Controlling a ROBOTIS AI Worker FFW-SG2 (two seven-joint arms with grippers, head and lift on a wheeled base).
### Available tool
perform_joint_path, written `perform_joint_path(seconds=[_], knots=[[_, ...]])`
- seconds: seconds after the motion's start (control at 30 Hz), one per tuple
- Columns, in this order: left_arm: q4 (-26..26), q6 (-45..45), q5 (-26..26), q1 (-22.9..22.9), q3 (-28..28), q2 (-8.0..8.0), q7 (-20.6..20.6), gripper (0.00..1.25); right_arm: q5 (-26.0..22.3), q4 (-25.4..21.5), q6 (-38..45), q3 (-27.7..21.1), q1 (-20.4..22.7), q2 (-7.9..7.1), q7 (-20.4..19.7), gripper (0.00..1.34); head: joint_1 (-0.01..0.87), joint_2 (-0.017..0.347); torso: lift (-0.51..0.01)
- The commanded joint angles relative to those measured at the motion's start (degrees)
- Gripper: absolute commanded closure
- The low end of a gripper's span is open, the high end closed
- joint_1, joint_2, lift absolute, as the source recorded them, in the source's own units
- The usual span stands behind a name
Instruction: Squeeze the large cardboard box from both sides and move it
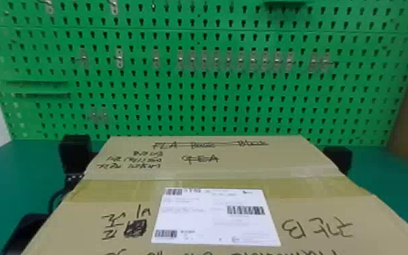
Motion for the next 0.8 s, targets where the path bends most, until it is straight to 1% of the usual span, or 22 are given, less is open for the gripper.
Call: perform_joint_path(seconds=[0.0,0.47,0.63,0.77], knots=[[0.01,0.00,0.00,-0.04,-0.10,-0.10,-0.08,0.13,0.00,0.01,0.00,0.21,-0.08,-0.02,0.08,0.10,0.398,0.051,-0.209],[0.63,-0.52,0.00,-1.01,-0.80,-0.54,0.01,0.13,-0.08,0.10,0.00,1.26,-0.96,0.33,0.08,0.10,0.398,0.051,-0.209],[0.54,-0.61,-0.09,-0.83,-0.62,-0.54,0.01,0.13,-0.17,0.10,0.00,0.74,-0.70,-0.11,0.08,0.10,0.398,0.051,-0.209],[0.63,-0.61,-0.44,-0.83,-0.45,-0.45,0.01,0.13,0.00,0.10,0.00,0.65,-0.70,-0.81,0.08,0.10,0.398,0.051,-0.209]])
